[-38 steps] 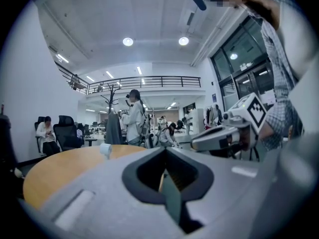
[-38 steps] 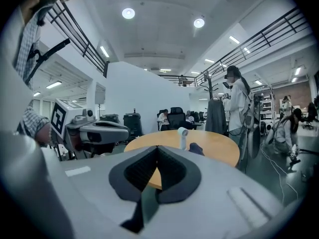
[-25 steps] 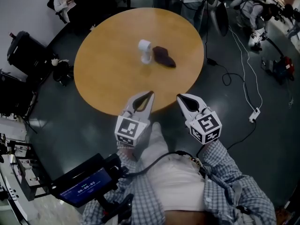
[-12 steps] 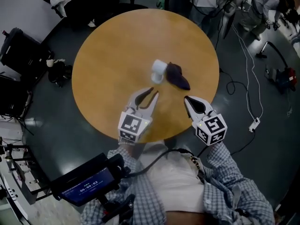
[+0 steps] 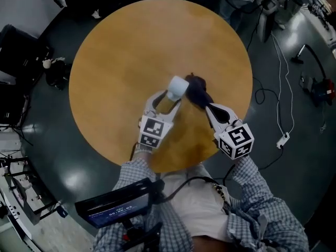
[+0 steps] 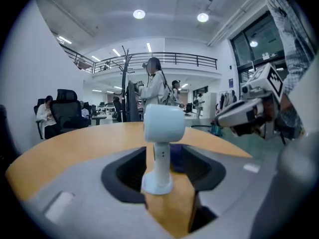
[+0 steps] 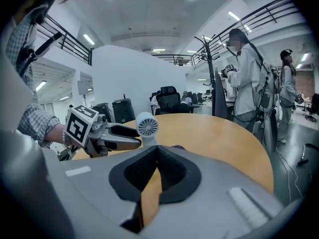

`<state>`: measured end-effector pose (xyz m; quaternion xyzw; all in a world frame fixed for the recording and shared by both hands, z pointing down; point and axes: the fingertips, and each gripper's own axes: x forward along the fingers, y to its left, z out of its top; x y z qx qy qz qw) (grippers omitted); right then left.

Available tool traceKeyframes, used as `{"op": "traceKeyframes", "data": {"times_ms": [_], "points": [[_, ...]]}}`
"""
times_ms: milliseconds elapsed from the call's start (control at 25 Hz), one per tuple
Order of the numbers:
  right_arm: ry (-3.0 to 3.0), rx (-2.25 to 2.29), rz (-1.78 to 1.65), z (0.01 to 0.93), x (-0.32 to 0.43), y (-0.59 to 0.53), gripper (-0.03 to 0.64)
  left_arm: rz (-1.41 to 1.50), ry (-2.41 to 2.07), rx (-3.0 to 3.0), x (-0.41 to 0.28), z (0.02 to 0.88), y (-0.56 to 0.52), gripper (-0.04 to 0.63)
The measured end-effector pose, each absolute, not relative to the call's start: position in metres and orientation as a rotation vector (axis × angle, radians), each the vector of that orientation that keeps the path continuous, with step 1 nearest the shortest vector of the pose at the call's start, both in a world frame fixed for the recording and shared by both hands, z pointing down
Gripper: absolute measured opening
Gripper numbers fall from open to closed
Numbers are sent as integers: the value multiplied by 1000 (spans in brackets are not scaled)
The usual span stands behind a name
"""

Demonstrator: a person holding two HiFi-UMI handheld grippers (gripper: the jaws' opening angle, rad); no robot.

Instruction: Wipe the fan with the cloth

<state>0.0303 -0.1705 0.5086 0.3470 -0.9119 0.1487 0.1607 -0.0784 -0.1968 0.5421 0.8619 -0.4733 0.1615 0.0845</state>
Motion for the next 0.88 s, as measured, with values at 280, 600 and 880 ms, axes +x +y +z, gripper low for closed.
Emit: {"op": "traceKeyframes", "data": {"times_ms": [280,600,880], "points": [[-2518,958,372,537,39,-194,5,445,-1427,2563,-62,554,-225,212],[-2425,873,297,563,25,-227,131,425,-1418,2566,-56,555,-234,192],[-2383,817,295,592,4,-249,163,451,-1458,2552,-60,563,-241,140]]}}
